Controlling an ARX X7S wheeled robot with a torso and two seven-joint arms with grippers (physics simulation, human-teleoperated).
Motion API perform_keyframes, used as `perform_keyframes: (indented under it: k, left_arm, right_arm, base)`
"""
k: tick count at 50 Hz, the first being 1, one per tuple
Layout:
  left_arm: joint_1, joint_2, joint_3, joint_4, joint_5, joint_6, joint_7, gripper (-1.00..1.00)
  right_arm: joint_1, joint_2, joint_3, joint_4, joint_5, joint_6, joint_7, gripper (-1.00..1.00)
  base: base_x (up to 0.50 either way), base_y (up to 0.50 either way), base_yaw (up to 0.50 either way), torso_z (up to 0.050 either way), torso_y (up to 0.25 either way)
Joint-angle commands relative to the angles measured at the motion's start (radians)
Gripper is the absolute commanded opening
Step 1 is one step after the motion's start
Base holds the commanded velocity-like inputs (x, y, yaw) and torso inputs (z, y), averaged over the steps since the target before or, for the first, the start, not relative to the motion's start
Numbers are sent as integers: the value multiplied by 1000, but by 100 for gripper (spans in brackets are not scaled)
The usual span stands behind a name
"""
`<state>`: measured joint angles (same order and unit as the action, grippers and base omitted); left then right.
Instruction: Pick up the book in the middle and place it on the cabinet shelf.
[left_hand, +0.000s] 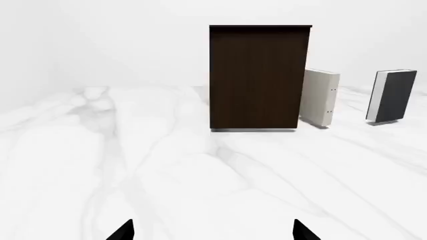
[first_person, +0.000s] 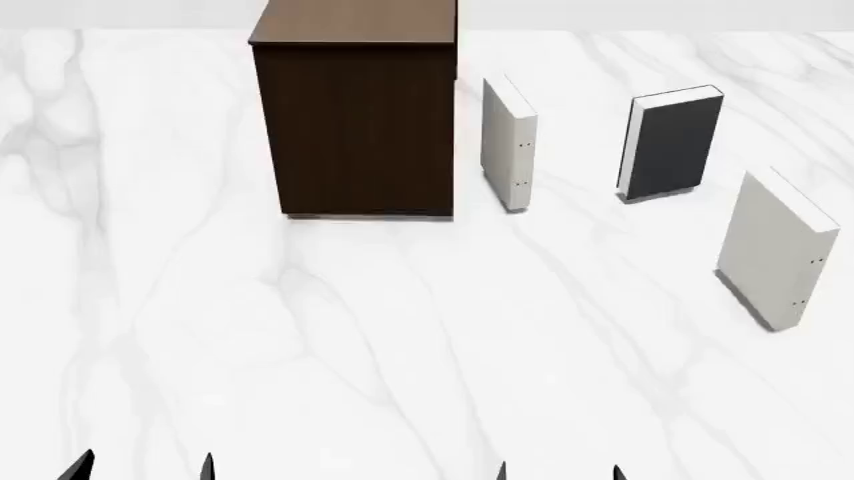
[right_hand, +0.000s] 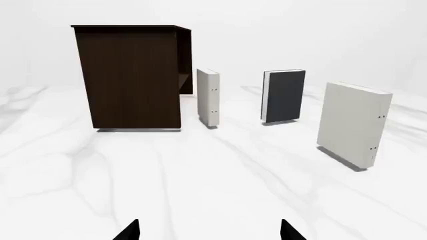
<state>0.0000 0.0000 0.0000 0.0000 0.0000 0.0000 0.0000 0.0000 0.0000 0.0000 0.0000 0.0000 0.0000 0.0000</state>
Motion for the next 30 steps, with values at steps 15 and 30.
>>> perform_keyframes:
  k: [15,30]
  left_arm:
    - [0,-56,71,13,-10,-35,-74,100]
    - [40,-86,73,287,-57,-114,-100,100]
  right_arm:
    - [-6,53,-56,-15,56,4,67,100]
    - [-36,62,-46,-227,132,60,133,100]
  base:
    - [0,0,0,0,0]
    - [0,0,0,0,0]
